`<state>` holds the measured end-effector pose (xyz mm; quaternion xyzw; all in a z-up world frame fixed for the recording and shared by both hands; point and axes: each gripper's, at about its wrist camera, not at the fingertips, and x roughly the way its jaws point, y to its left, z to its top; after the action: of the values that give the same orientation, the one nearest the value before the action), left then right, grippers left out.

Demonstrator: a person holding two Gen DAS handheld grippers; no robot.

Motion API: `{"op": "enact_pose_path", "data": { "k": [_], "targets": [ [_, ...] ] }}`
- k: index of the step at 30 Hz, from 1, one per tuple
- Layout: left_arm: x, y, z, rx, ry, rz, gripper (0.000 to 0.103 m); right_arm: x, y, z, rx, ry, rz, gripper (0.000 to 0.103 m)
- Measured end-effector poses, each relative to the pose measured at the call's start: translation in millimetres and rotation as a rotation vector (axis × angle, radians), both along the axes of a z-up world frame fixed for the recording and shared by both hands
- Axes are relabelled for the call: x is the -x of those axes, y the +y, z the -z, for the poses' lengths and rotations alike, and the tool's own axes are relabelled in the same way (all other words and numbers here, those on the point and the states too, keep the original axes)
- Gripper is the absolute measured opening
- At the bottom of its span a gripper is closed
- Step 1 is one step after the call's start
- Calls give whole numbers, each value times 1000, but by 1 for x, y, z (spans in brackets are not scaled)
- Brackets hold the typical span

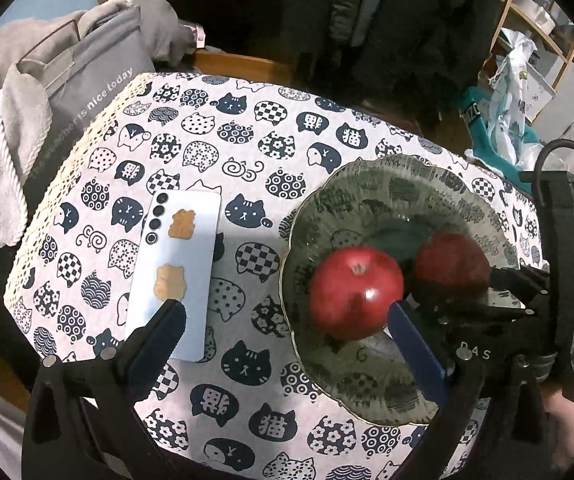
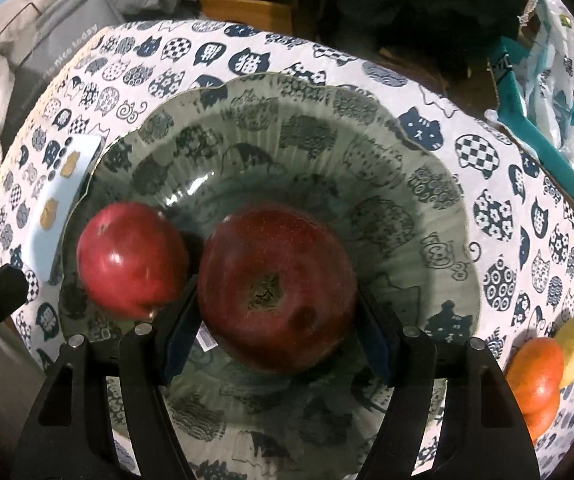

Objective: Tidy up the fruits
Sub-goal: 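Lower the apple into the green bowl with the right tool while the left tool releases its apple there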

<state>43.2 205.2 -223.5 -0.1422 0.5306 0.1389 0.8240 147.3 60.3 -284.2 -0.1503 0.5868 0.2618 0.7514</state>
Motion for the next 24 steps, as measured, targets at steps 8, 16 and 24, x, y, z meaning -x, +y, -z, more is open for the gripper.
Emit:
{"op": "enact_pose_path", "data": {
  "k": [8, 16, 24],
  "targets": [
    [1, 3, -5, 0, -11, -11, 102, 4, 5, 1, 11, -23, -20, 79],
    [3, 0, -18, 9, -47, -13, 102, -2, 0, -35, -64, -79, 12, 82],
    [8, -10, -45, 25, -132, 2, 102, -2, -30, -80, -85, -188, 64, 82]
  ]
}}
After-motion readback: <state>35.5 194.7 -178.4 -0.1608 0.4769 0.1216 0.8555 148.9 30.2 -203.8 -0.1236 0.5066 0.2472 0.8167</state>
